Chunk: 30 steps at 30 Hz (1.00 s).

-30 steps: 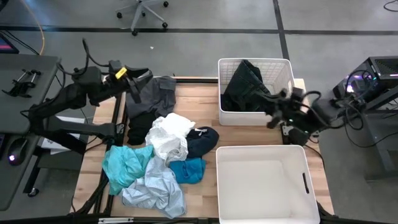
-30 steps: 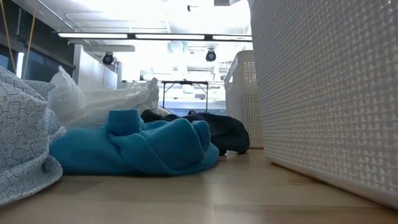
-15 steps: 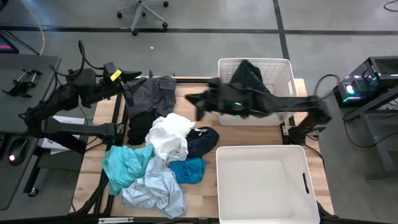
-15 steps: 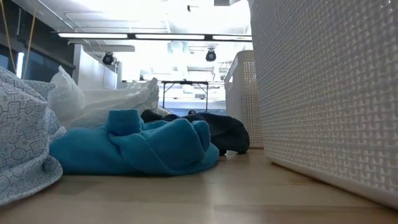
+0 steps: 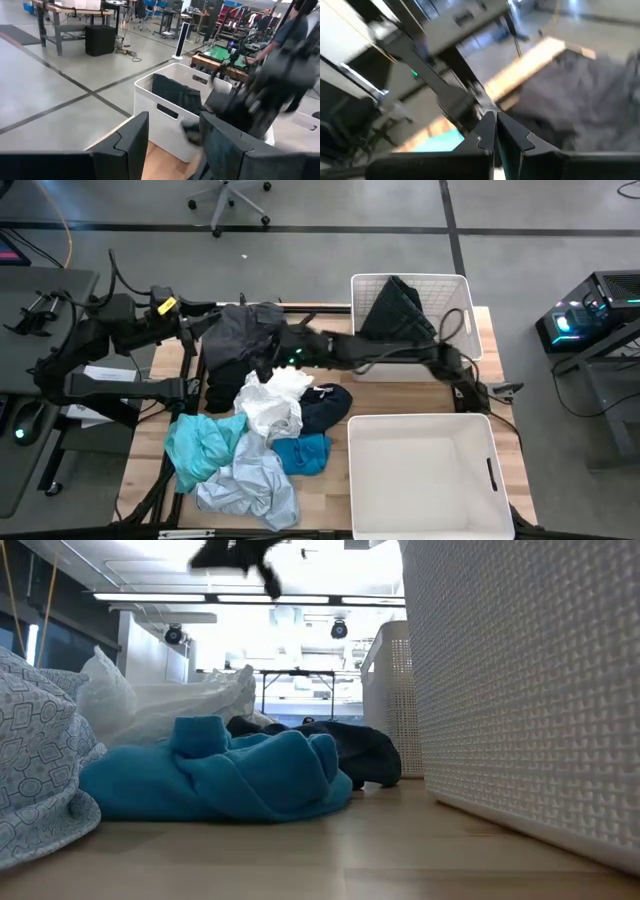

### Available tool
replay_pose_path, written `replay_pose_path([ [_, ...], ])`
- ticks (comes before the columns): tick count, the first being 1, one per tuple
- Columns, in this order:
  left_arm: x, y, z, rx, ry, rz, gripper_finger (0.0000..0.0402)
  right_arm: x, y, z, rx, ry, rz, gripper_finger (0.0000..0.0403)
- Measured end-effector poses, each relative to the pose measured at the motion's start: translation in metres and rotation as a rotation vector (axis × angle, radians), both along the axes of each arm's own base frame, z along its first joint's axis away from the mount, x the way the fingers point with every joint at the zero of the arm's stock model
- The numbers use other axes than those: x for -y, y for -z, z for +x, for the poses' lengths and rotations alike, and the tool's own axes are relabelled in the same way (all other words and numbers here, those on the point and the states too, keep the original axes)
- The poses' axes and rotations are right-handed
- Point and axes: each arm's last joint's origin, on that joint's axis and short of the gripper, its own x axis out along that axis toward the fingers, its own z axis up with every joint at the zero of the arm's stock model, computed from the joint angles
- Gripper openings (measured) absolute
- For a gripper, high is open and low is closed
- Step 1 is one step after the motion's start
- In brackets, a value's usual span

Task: Sort clothes
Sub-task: Put the white dress into the bottom white laundry bin

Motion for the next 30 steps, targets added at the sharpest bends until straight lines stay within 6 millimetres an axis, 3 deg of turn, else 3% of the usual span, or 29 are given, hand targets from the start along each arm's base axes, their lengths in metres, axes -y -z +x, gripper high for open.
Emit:
replay_pose_path([
  [4, 0.0, 0.001, 0.001, -0.009, 0.0, -0.002, 0.0161, 0.007, 0.052, 0.014, -0.213, -0.026, 0.007, 0.0039],
  [13, -0.002, 0.005, 0.01, -0.054, 0.018, -0.016, 0.0161, 0.004, 0.147, 0.034, -0.455, -0.19, -0.069, 0.0217],
  [16, -0.002, 0.005, 0.012, -0.059, 0.017, -0.021, 0.0161, 0.001, 0.176, 0.038, -0.516, -0.199, -0.082, 0.0248],
  [20, -0.003, 0.006, 0.015, -0.058, 0.014, -0.041, 0.0161, -0.001, 0.2, 0.04, -0.562, -0.215, -0.072, 0.0215],
  [25, -0.004, 0.007, 0.018, -0.067, 0.013, -0.043, 0.0161, -0.001, 0.208, 0.039, -0.586, -0.205, -0.052, 0.0075],
  [27, -0.004, 0.007, 0.018, -0.067, 0.013, -0.043, 0.0161, 0.003, 0.2, 0.04, -0.575, -0.204, -0.039, 0.0025],
  [30, -0.004, 0.007, 0.018, -0.066, 0.014, -0.043, 0.0161, 0.009, 0.177, 0.041, -0.541, -0.204, -0.048, 0.0024],
])
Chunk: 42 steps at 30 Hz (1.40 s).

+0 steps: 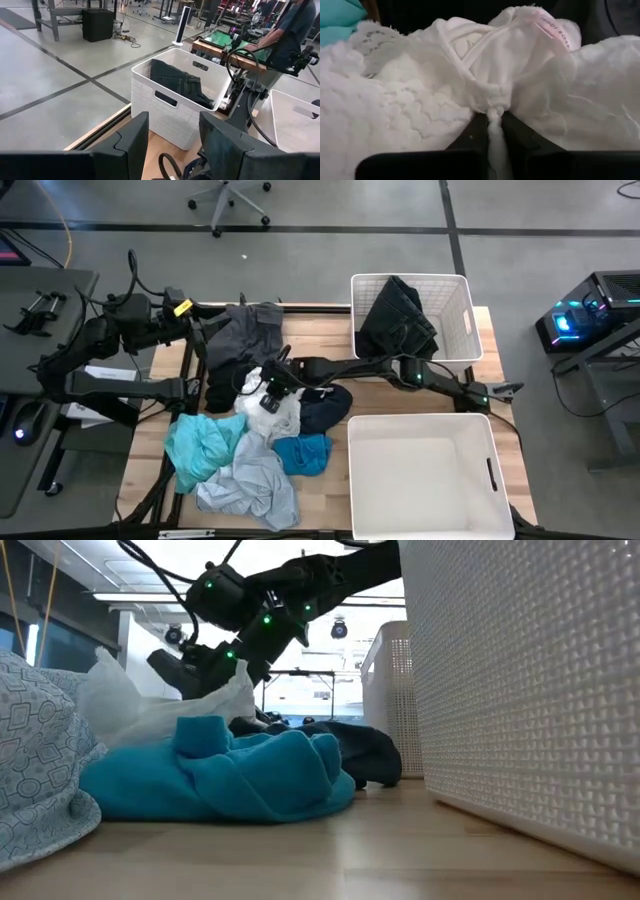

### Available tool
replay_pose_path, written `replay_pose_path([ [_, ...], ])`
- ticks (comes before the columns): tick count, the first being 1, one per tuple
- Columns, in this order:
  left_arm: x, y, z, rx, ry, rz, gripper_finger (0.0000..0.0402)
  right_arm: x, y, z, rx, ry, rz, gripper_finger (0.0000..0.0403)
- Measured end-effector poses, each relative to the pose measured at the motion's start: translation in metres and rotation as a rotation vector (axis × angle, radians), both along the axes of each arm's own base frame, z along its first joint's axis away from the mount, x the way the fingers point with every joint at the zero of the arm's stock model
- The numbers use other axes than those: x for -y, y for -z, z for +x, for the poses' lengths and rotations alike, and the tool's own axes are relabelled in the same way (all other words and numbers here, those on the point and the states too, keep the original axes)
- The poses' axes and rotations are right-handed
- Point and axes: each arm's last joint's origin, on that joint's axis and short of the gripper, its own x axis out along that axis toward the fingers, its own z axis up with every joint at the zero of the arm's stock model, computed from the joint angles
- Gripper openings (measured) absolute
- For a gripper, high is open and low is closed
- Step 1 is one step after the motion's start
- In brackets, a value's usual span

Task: Sort clothes
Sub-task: Put the white dress into the bottom white laundry bin

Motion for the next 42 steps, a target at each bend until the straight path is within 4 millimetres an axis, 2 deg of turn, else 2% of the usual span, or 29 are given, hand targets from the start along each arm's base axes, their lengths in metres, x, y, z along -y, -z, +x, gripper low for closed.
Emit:
replay_pose_path([
  [3, 0.0, -0.001, -0.001, 0.011, 0.001, 0.005, 0.0161, 0.006, -0.031, 0.001, 0.042, 0.008, -0.068, 0.0023],
  [5, 0.001, -0.003, -0.003, 0.024, 0.005, 0.03, 0.0161, 0.013, -0.061, -0.004, 0.129, 0.028, -0.102, 0.001],
  [11, 0.003, -0.017, -0.018, 0.066, -0.034, 0.111, 0.0161, 0.016, -0.195, -0.053, 0.37, 0.097, -0.172, 0.0008],
  [14, 0.004, -0.025, -0.027, 0.094, -0.07, 0.146, 0.0161, 0.007, -0.241, -0.078, 0.467, 0.057, -0.196, 0.0004],
  [17, 0.005, -0.029, -0.034, 0.132, -0.083, 0.171, 0.0161, -0.007, -0.289, -0.11, 0.589, 0.039, -0.206, 0.0005],
  [22, 0.006, -0.032, -0.04, 0.173, -0.091, 0.181, 0.0161, -0.039, -0.383, -0.19, 0.914, -0.036, -0.253, 0.0003],
  [26, 0.006, -0.032, -0.04, 0.169, -0.092, 0.181, 0.0161, -0.069, -0.433, -0.249, 1.161, -0.143, -0.318, 0.0004],
  [29, 0.006, -0.032, -0.04, 0.17, -0.093, 0.181, 0.0161, -0.089, -0.459, -0.294, 1.307, -0.244, -0.352, 0.0004],
  [33, 0.006, -0.032, -0.04, 0.166, -0.091, 0.186, 0.0161, -0.107, -0.473, -0.342, 1.359, -0.332, -0.244, 0.0005],
  [37, 0.006, -0.032, -0.04, 0.166, -0.092, 0.187, 0.0161, -0.125, -0.467, -0.364, 1.247, -0.356, -0.041, 0.0007],
  [42, 0.006, -0.032, -0.04, 0.165, -0.092, 0.187, 0.0161, -0.139, -0.438, -0.384, 0.91, -0.124, 0.078, 0.0005],
])
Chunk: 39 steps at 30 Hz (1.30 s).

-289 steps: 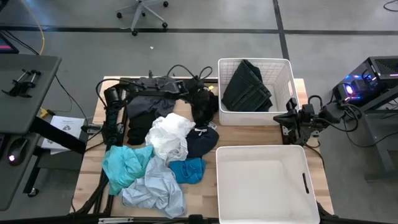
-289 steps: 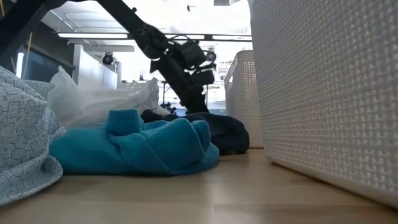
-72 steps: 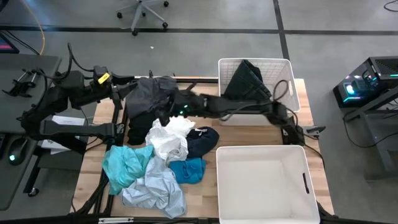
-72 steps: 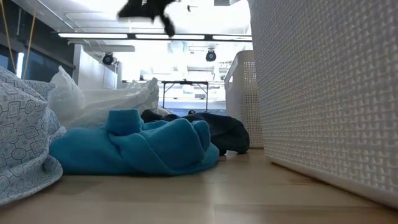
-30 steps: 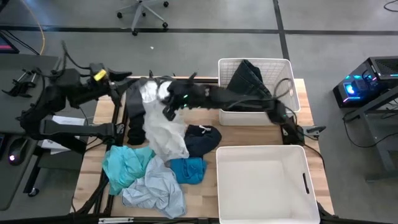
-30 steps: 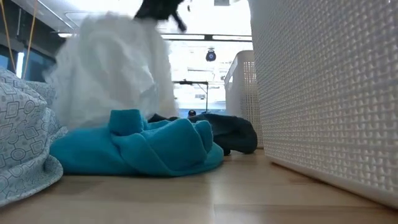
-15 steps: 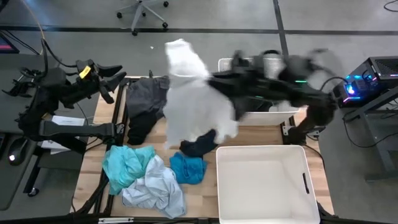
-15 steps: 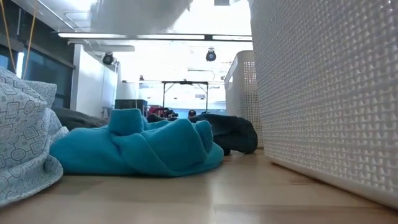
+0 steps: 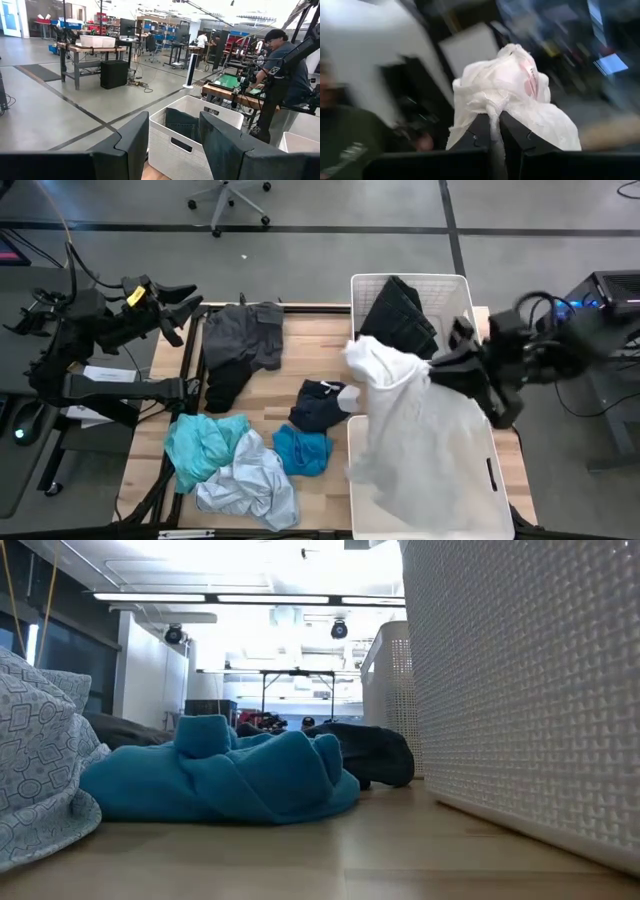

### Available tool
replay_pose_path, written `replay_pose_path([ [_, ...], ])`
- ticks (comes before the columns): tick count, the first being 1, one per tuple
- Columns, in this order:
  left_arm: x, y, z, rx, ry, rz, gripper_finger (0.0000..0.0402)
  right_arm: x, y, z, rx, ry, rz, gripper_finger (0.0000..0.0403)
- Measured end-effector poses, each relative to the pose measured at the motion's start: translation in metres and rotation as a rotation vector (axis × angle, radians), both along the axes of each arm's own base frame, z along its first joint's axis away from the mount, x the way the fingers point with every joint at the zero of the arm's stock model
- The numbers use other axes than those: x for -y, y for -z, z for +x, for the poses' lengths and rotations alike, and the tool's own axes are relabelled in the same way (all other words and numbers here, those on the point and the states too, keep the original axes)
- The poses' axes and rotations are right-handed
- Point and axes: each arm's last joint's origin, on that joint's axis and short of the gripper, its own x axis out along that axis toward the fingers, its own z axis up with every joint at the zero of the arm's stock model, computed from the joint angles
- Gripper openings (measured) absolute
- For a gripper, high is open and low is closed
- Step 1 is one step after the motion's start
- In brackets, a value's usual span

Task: Sort clothes
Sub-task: Put the white dress into the bottom white laundry bin

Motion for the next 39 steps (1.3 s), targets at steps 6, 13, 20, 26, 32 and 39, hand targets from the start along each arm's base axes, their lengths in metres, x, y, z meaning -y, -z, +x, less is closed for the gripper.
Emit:
replay_pose_path([
  [6, -0.001, 0.0, 0.0, 0.0, -0.021, 0.0, 0.0161, -0.012, 0.066, -0.003, -0.551, 0.203, 0.286, 0.0005],
  [13, -0.001, 0.0, -0.001, -0.018, -0.055, 0.024, 0.0161, -0.059, 0.115, 0.028, -0.975, 0.069, 0.603, 0.0004],
  [20, -0.002, -0.004, 0.001, -0.012, -0.072, 0.074, 0.0161, -0.091, 0.185, 0.046, -1.288, 0.094, 0.674, 0.0003],
  [26, -0.002, -0.006, 0.001, -0.009, -0.075, 0.102, 0.0161, -0.102, 0.256, 0.062, -1.362, 0.141, 0.655, 0.0007],
  [32, -0.002, -0.005, 0.001, -0.009, -0.074, 0.093, 0.0161, -0.088, 0.326, 0.065, -1.523, 0.25, 0.687, 0.0038],
  [39, -0.002, -0.004, 0.001, -0.013, -0.072, 0.074, 0.0161, -0.066, 0.36, 0.064, -1.687, 0.273, 0.707, 0.0132],
])
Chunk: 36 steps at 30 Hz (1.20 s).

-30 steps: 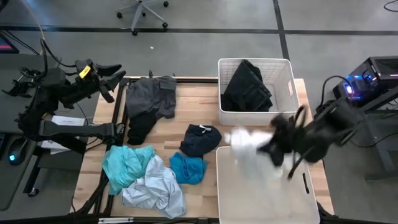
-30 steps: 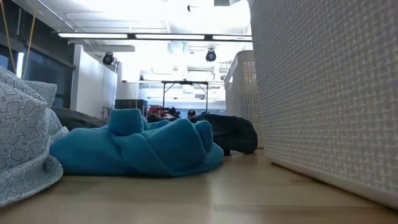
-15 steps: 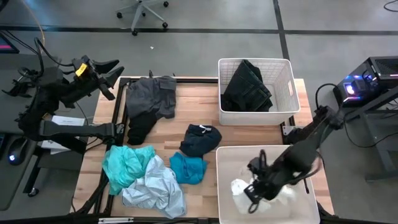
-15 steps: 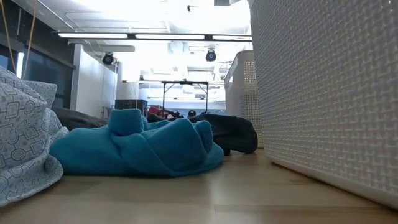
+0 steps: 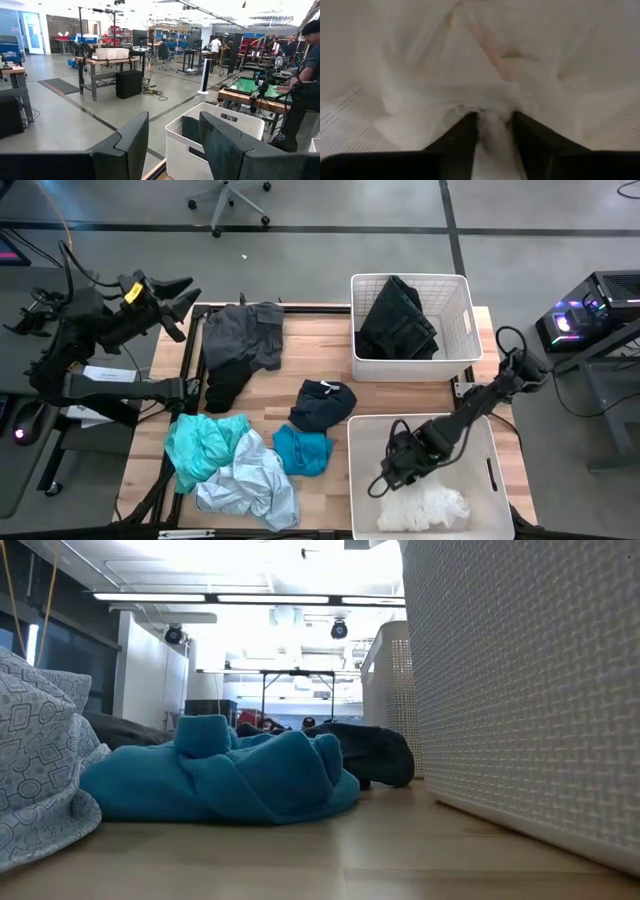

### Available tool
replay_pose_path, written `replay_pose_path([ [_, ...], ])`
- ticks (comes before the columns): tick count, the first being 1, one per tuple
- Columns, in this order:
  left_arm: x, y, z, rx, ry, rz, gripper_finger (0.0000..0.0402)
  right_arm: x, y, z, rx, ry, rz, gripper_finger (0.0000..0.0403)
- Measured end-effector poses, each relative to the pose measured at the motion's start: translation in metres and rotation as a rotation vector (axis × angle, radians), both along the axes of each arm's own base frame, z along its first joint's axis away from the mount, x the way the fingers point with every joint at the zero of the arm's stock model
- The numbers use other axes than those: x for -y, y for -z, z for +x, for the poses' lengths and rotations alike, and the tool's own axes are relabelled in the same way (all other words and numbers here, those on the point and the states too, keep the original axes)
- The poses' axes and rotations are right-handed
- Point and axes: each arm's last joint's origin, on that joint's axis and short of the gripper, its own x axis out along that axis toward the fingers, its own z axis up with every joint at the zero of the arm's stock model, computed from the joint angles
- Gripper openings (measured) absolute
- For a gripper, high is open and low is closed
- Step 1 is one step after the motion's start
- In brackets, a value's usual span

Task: Sort clothes
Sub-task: Put the white dress into the bottom white laundry bin, then put the dark blue pants into the top white laundry bin

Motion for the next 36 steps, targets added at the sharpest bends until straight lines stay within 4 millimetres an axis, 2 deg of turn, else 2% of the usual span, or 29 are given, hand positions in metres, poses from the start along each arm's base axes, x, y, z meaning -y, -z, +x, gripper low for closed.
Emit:
replay_pose_path([
  [3, 0.0, 0.0, 0.0, 0.005, 0.002, -0.012, 0.0161, 0.008, -0.006, 0.006, -0.014, -0.019, 0.052, 0.0169],
  [5, 0.0, 0.0, 0.0, 0.006, 0.003, -0.013, 0.0161, 0.01, -0.018, 0.012, -0.005, -0.034, 0.116, 0.0185],
  [8, 0.0, 0.0, 0.0, 0.006, 0.003, -0.012, 0.0161, 0.012, -0.048, 0.019, 0.004, -0.056, 0.212, 0.0195],
  [12, 0.0, 0.0, 0.0, 0.007, 0.002, -0.011, 0.0161, 0.02, -0.101, 0.029, 0.097, -0.033, 0.29, 0.0197],
  [16, 0.0, 0.0, 0.001, 0.004, 0.002, -0.012, 0.0161, 0.041, -0.155, 0.043, 0.327, 0.053, 0.278, 0.0197],
  [19, 0.0, 0.0, 0.002, 0.001, 0.002, -0.013, 0.0161, 0.066, -0.189, 0.055, 0.589, 0.091, 0.197, 0.0197],
  [23, -0.001, 0.001, 0.003, -0.002, 0.002, -0.014, 0.0161, 0.101, -0.218, 0.08, 0.957, 0.005, 0.014, 0.0197],
  [27, -0.001, 0.001, 0.003, 0.0, 0.002, -0.016, 0.0161, 0.133, -0.223, 0.118, 1.225, -0.146, -0.23, 0.0197],
  [29, -0.001, 0.001, 0.003, 0.008, 0.003, -0.028, 0.0161, 0.148, -0.216, 0.139, 1.288, -0.199, -0.387, 0.0197],
  [33, -0.001, 0.002, 0.003, 0.004, 0.003, -0.037, 0.0161, 0.18, -0.184, 0.174, 1.217, -0.285, -0.632, 0.0197],
  [36, -0.001, 0.004, 0.003, -0.013, 0.003, -0.054, 0.0161, 0.2, -0.149, 0.196, 1.104, -0.361, -0.664, 0.0197],
])
